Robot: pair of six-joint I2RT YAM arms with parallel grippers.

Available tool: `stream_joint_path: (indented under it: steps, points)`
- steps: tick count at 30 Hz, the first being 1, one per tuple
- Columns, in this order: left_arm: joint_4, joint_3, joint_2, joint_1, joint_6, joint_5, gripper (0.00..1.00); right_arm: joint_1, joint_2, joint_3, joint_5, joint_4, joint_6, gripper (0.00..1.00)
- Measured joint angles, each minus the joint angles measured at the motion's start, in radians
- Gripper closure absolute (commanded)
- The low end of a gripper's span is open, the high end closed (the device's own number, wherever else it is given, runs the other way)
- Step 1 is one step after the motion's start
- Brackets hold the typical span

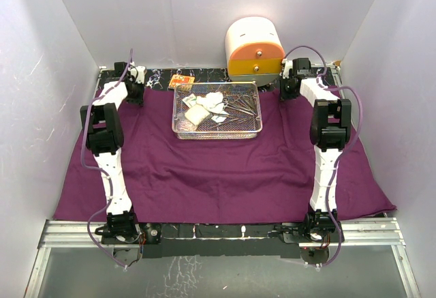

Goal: Open and lay out the surgical kit
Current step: Smooth out the surgical kit at the center of the board.

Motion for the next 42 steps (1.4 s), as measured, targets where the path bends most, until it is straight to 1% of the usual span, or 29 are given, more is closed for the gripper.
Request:
stream_joint_path:
  steps: [8, 20, 32, 38, 42]
  points:
    - [0.006, 0.005, 0.006, 0.005, -0.014, 0.014, 1.0, -0.008, 0.027, 0.04, -0.017, -0.002, 0.017, 1.0]
    - [0.096, -0.081, -0.034, 0.008, -0.021, 0.023, 1.0, -0.011, 0.032, 0.047, -0.018, -0.001, 0.02, 1.0]
    - [0.119, -0.091, -0.036, 0.009, -0.047, 0.024, 1.0, -0.025, 0.079, 0.124, -0.049, -0.025, 0.029, 1.0]
    - [0.17, -0.139, -0.058, 0.009, -0.056, 0.024, 1.0, -0.028, 0.08, 0.122, -0.06, -0.019, 0.03, 1.0]
    - [0.199, -0.166, -0.069, 0.009, -0.062, 0.024, 1.0, -0.032, 0.067, 0.083, -0.078, 0.029, 0.029, 0.99]
